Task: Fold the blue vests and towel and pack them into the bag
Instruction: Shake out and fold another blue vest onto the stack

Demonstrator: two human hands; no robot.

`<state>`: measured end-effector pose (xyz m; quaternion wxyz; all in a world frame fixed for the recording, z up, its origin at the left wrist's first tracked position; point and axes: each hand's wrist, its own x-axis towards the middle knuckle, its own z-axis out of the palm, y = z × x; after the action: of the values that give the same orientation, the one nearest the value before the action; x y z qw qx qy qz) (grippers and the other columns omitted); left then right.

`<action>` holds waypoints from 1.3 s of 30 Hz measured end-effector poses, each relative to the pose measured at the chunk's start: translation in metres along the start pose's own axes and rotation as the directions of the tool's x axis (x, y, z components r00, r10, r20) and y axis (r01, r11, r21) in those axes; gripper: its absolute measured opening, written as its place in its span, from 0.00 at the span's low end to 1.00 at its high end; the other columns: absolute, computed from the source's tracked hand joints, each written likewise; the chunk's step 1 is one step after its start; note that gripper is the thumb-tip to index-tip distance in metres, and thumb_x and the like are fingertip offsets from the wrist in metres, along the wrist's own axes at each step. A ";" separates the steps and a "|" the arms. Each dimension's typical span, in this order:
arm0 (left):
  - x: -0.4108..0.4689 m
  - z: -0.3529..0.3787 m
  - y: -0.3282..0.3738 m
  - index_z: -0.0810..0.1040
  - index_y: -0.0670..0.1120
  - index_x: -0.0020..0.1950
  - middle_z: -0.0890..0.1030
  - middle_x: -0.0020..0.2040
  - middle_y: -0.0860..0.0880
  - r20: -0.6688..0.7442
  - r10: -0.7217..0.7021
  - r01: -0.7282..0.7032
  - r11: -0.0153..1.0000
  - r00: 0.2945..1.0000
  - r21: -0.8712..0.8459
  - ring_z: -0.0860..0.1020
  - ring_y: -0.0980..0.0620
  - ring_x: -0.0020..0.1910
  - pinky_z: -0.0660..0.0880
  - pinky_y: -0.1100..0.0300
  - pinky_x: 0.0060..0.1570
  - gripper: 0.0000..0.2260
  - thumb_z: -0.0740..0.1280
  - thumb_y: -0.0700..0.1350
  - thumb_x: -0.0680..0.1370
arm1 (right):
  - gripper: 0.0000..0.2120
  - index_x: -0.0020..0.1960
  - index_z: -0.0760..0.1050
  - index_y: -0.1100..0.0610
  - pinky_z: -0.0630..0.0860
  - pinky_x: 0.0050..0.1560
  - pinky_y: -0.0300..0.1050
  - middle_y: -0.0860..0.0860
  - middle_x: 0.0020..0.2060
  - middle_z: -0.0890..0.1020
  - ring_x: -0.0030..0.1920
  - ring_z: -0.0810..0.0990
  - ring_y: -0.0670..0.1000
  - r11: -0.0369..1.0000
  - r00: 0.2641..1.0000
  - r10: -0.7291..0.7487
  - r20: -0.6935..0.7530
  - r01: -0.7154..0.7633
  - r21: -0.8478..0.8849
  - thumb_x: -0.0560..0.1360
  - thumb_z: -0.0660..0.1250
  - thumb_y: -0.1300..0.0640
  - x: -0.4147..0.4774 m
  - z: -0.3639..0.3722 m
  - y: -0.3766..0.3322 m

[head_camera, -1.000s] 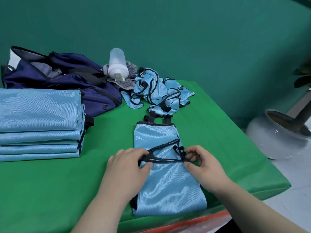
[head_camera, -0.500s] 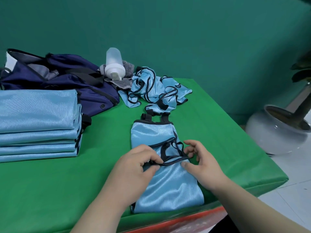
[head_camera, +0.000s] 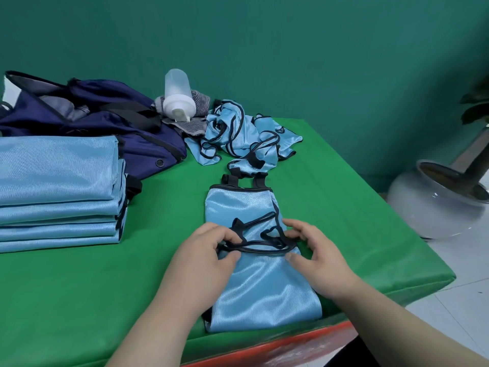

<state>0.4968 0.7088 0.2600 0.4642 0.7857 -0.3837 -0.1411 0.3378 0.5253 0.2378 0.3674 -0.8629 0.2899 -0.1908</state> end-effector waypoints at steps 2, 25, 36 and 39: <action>-0.001 0.000 0.001 0.78 0.58 0.43 0.75 0.50 0.65 -0.011 -0.010 0.010 1.000 1.000 0.008 0.75 0.61 0.42 0.68 0.66 0.38 0.07 0.74 0.47 0.75 | 0.29 0.63 0.67 0.29 0.67 0.61 0.33 0.40 0.57 0.77 0.61 0.74 0.36 1.000 1.000 0.002 0.003 -0.002 -0.020 0.74 0.71 0.59 0.000 0.001 -0.003; 0.008 -0.007 0.012 0.81 0.57 0.41 0.82 0.35 0.41 -0.222 -0.193 0.099 0.922 0.956 -0.375 0.69 0.54 0.28 0.63 0.63 0.28 0.08 0.75 0.43 0.74 | 0.16 0.51 0.69 0.57 0.76 0.43 0.42 0.43 0.41 0.83 0.43 0.80 0.48 0.800 0.998 0.046 -0.040 -0.013 0.600 0.74 0.66 0.77 0.016 -0.007 -0.037; 0.081 -0.024 0.021 0.81 0.58 0.42 0.81 0.33 0.42 -0.318 -0.109 0.024 0.965 0.942 -0.261 0.70 0.53 0.28 0.64 0.63 0.28 0.08 0.74 0.45 0.74 | 0.23 0.35 0.71 0.47 0.51 0.32 0.50 0.58 0.35 0.72 0.31 0.61 0.54 0.753 0.979 0.135 -0.155 0.000 0.657 0.72 0.65 0.75 0.086 -0.004 -0.054; 0.113 -0.013 0.008 0.80 0.56 0.43 0.82 0.37 0.50 -0.294 -0.118 0.080 0.987 0.949 -0.140 0.71 0.61 0.25 0.64 0.70 0.25 0.06 0.72 0.45 0.76 | 0.15 0.38 0.72 0.50 0.55 0.24 0.40 0.56 0.31 0.71 0.24 0.61 0.50 0.861 0.960 0.218 -0.173 -0.106 0.497 0.72 0.67 0.69 0.111 0.005 -0.041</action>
<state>0.5761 0.6320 0.2889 0.5585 0.7853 -0.2589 -0.0669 0.4400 0.4800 0.2780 0.5512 -0.6890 0.3444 -0.3208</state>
